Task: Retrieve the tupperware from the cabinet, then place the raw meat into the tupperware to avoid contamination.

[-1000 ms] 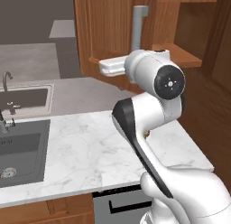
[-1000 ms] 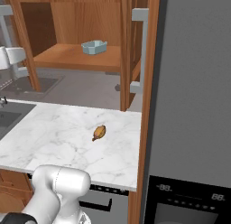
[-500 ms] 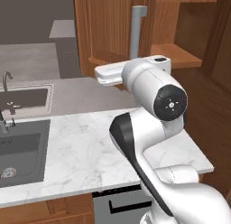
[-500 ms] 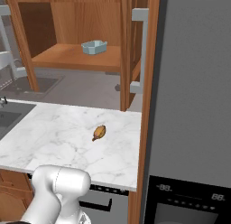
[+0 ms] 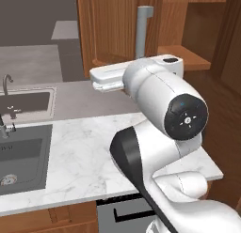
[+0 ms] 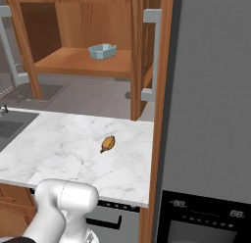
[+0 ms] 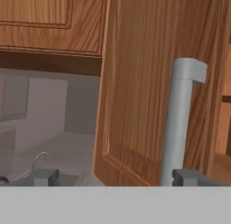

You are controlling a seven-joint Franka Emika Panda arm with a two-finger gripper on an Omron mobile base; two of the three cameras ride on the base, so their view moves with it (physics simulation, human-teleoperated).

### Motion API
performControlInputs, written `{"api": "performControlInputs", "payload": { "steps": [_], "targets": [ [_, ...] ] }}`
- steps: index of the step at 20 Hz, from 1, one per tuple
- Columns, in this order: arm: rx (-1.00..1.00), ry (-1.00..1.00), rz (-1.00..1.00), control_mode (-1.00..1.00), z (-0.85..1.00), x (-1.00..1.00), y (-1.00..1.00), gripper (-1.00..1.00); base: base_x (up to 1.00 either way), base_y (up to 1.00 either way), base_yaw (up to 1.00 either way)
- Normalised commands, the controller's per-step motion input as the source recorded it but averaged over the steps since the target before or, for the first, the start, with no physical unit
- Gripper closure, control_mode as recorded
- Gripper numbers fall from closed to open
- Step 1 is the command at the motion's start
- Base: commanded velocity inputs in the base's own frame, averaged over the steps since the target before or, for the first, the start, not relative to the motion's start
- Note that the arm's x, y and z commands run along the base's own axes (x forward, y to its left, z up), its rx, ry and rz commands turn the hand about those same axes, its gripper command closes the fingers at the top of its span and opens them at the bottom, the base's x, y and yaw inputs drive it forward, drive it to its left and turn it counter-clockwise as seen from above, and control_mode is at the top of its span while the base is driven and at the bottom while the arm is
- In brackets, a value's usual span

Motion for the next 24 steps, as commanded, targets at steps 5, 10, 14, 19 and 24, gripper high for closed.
{"api": "performControlInputs", "payload": {
  "steps": [5, 10, 14, 19, 24],
  "targets": [
    [0.06, 0.04, 0.0, -1.0, 0.14, -0.77, -0.38, -1.0, 0.0, 0.0, 0.0],
    [0.12, 0.0, 0.0, -1.0, 0.02, -0.84, -0.68, -1.0, 0.0, 0.0, 0.0],
    [0.18, 0.0, -0.03, -1.0, 0.0, -0.86, -0.83, -1.0, 0.0, 0.0, 0.0],
    [0.18, -0.01, -0.01, -1.0, 0.0, -0.68, -0.92, -1.0, 0.0, 0.0, 0.0],
    [0.16, 0.01, 0.03, -1.0, -0.15, -0.18, -0.76, -1.0, 0.0, 0.0, 0.0]
  ]
}}
